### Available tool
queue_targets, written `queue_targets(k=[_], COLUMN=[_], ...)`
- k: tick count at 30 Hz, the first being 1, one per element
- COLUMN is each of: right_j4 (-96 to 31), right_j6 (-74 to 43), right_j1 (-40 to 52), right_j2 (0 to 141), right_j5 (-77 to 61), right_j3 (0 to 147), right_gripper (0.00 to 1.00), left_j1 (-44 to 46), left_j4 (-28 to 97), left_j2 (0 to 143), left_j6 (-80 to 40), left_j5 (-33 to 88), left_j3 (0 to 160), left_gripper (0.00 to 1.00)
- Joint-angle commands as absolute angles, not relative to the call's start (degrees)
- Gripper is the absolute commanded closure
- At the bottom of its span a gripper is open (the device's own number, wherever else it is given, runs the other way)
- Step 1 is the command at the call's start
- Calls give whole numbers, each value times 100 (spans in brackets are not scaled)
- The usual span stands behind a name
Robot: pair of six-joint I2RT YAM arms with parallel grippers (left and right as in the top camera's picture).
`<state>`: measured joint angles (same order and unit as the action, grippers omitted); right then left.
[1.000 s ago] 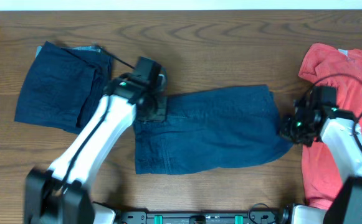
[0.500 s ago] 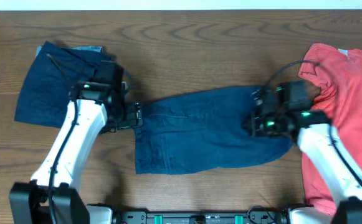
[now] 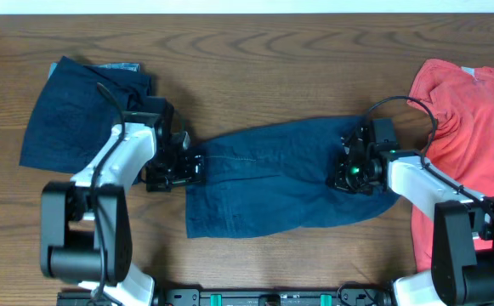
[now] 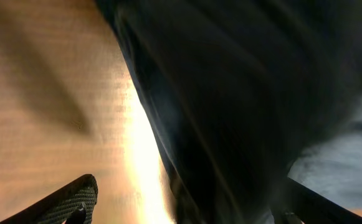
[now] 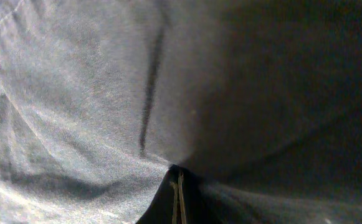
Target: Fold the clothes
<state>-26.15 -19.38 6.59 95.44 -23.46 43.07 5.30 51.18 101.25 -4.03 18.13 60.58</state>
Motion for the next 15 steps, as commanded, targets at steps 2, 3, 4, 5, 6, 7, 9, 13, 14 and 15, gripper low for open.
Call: queue_targets(k=[2, 3, 4, 5, 6, 7, 9, 13, 14, 15], right_j4=[-2659, -2661, -2659, -2659, -2659, -2659, -2659, -2659, -2661, -2661], right_j6=[-2099, -2099, -2099, -2099, -2099, -2102, -2102, -2102, -2102, -2102], right_j1=[327, 296, 290, 290, 292, 294, 296, 298, 298, 298], right_j2=[9911, 9913, 9911, 9911, 9911, 9911, 9911, 9911, 9911, 9911], right_j5=[-1048, -1050, -1050, -1050, -1052, -1052, -1052, -1057, -1079, -1079], right_j3=[4130, 4130, 4130, 4130, 4130, 4130, 4130, 4130, 4130, 4130], right_gripper=[99, 99, 99, 99, 99, 99, 99, 99, 99, 99], left_j1=[506, 506, 506, 506, 506, 506, 510, 585, 617, 635], left_j4=[4882, 4816, 4733, 4665, 4587, 4528, 4397, 4202, 4182, 4167], left_j2=[10541, 10628, 10726, 10805, 10892, 10965, 11122, 11384, 11437, 11474], left_j6=[-255, -257, -257, -259, -257, -257, -250, -215, -207, -187], left_j5=[2008, 2069, 2130, 2189, 2307, 2464, 2921, 3409, 3404, 3400], left_j3=[5894, 5892, 5892, 5892, 5892, 5892, 5892, 5892, 5892, 5892], left_gripper=[13, 13, 13, 13, 13, 14, 20, 28, 30, 33])
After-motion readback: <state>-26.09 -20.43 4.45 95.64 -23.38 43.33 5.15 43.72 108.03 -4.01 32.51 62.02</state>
